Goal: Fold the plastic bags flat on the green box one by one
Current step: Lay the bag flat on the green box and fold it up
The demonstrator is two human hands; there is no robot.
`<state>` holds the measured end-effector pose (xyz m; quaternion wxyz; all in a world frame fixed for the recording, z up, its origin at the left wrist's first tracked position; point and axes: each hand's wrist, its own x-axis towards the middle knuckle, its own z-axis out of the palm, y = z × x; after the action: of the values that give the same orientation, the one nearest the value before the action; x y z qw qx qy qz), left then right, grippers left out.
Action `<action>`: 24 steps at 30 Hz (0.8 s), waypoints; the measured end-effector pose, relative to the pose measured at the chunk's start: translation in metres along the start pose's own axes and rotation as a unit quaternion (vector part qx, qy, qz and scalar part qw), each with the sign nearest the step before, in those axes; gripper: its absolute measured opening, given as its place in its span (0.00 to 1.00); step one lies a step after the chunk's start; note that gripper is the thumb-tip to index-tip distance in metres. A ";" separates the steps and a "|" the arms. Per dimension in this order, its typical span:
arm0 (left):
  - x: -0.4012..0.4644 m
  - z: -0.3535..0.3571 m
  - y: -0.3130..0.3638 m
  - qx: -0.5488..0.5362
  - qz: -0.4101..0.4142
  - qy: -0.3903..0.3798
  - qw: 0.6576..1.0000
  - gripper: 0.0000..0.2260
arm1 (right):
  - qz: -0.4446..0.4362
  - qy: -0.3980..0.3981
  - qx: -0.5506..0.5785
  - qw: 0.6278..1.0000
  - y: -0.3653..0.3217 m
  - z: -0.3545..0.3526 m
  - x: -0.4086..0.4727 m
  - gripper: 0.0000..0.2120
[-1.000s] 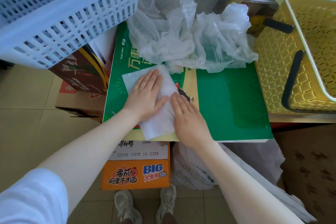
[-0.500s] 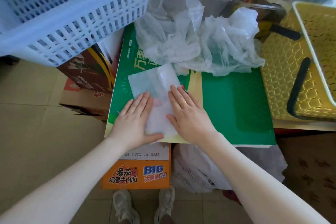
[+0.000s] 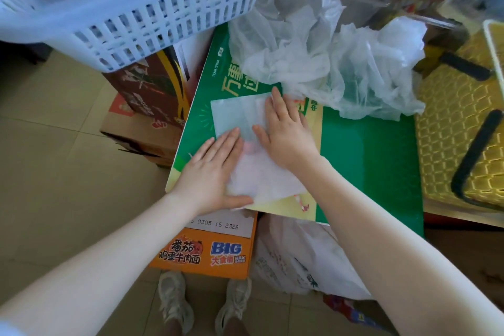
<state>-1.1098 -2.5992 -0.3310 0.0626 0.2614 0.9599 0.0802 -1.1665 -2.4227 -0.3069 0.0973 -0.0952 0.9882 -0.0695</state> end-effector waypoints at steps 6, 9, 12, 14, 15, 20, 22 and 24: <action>-0.015 -0.006 0.006 -0.033 0.064 0.086 0.994 0.34 | -0.176 0.060 -0.021 0.982 0.031 0.006 -0.080 0.22; -0.023 -0.004 0.011 -0.021 0.088 0.094 0.991 0.32 | -0.182 -0.009 -0.035 0.983 0.048 0.011 -0.094 0.27; -0.030 0.001 0.011 -0.033 0.076 0.063 0.995 0.33 | -0.189 -0.011 -0.027 0.981 0.050 0.014 -0.097 0.27; -0.031 0.001 0.009 -0.047 0.058 0.056 0.996 0.33 | -0.197 0.012 -0.016 0.980 0.049 0.015 -0.096 0.25; -0.032 0.000 0.010 -0.053 0.053 0.059 0.995 0.33 | -0.200 0.021 -0.013 0.979 0.048 0.015 -0.095 0.24; -0.030 -0.001 0.010 -0.059 0.047 0.063 0.995 0.35 | -0.148 0.067 0.103 0.981 0.043 0.012 -0.088 0.11; -0.030 0.002 0.007 -0.107 0.046 0.077 0.990 0.34 | -0.107 0.074 0.222 0.966 0.040 0.009 -0.089 0.06; -0.032 0.004 0.006 -0.183 0.035 0.102 0.977 0.26 | -0.041 0.033 0.341 0.939 0.039 0.007 -0.097 0.06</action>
<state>-1.0787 -2.6104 -0.3311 0.0084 0.2693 0.9207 0.2825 -1.0786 -2.3658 -0.3022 0.0881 -0.0945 0.9031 -0.4095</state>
